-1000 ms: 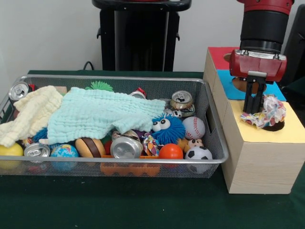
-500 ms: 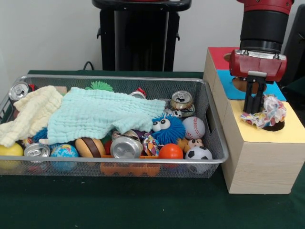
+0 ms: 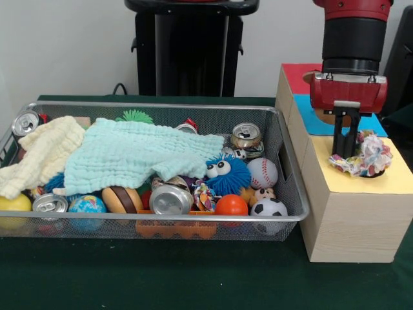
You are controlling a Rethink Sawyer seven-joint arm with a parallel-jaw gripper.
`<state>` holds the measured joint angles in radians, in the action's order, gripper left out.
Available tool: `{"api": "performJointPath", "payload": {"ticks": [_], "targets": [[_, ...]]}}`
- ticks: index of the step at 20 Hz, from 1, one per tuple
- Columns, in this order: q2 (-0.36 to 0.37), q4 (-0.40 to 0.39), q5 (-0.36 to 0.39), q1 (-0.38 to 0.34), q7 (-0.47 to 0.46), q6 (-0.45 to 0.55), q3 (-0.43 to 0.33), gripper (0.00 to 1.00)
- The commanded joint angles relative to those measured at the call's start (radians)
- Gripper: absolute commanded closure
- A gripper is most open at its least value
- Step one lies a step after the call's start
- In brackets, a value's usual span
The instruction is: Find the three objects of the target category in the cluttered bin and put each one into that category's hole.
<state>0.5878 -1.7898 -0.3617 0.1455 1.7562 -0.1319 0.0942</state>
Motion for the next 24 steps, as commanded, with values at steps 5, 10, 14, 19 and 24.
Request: {"api": "performJointPath", "payload": {"ticks": [5,10,14,19,24], "targets": [[-0.135,-0.122,0.036,-0.061,0.305,-0.095,-0.247,1.00],[-0.129,-0.140,0.043,-0.105,0.314,-0.113,-0.313,1.00],[-0.129,-0.136,-0.034,-0.058,0.301,-0.072,-0.273,1.00],[-0.177,-0.118,-0.064,-0.030,0.275,-0.052,-0.241,1.00],[-0.234,-0.114,0.008,-0.075,0.266,-0.125,-0.279,1.00]]}}
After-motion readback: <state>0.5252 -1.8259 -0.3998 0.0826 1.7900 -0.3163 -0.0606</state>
